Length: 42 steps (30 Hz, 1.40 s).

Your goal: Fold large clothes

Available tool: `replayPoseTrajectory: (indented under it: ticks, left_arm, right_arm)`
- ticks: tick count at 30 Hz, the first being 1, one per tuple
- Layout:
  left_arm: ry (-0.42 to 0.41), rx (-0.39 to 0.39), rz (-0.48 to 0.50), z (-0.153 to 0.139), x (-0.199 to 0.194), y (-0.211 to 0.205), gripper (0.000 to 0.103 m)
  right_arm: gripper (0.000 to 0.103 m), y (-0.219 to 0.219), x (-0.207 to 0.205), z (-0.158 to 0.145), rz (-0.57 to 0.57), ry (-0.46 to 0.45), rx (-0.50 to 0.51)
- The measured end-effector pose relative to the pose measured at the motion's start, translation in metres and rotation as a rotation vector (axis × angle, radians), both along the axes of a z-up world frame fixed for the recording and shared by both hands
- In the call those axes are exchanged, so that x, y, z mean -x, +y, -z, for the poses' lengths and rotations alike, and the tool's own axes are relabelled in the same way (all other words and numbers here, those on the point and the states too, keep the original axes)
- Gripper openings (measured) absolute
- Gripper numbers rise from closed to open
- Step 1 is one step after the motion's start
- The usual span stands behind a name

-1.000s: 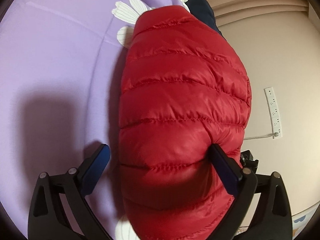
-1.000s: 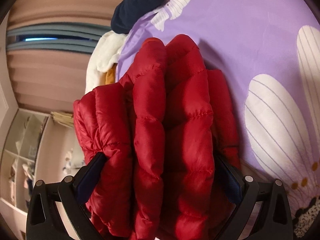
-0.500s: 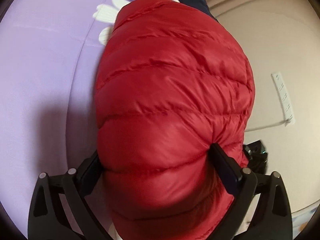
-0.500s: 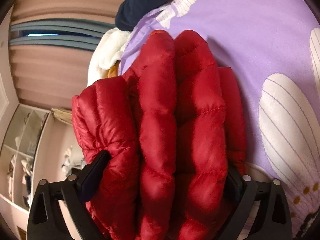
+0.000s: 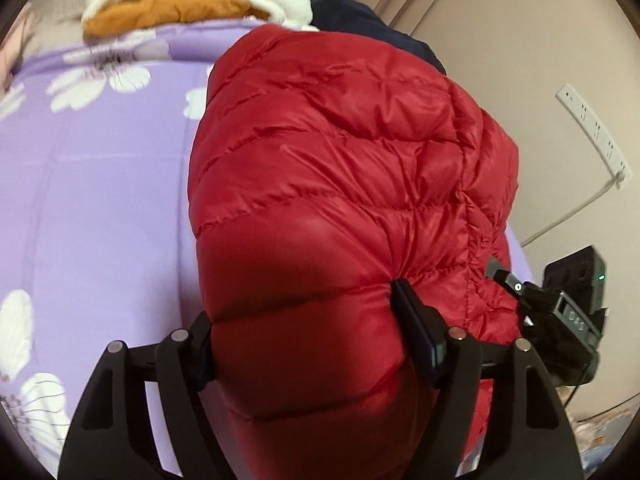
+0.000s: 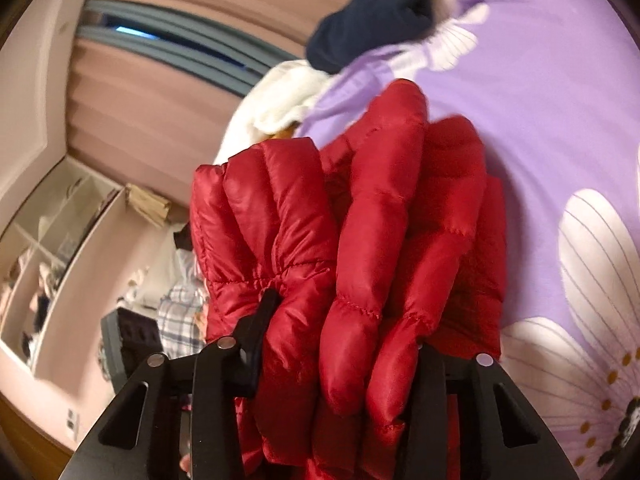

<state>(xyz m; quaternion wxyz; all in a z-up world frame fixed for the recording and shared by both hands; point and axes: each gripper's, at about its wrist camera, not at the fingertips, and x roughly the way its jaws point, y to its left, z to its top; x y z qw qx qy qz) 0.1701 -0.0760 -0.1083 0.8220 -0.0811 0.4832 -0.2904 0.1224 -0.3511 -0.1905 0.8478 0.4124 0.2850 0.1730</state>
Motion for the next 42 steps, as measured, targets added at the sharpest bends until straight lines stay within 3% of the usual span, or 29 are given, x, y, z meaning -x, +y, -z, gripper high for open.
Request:
replayPoseTrajectory:
  ticks: [7,19,29,42]
  left_arm:
    - [-0.071,-0.031,-0.006,-0.015,0.023,0.003,0.072]
    - [-0.166,-0.009,-0.056,-0.052,0.060,0.040,0.070]
    - [-0.216,0.032,-0.135,-0.073,0.062,0.083,0.070]
    - [-0.230,0.062,-0.217,-0.076,0.051,0.125,0.070]
  right_arm:
    - [0.040,0.020,0.011,-0.014,-0.031,-0.062,0.044]
    - [0.040,0.053,0.004,-0.038,-0.102,-0.155,0.051]
    - [0.040,0.087,-0.019,-0.062,-0.188,-0.213,0.092]
    - [0.040,0.120,-0.051,-0.072,-0.287,-0.235,0.132]
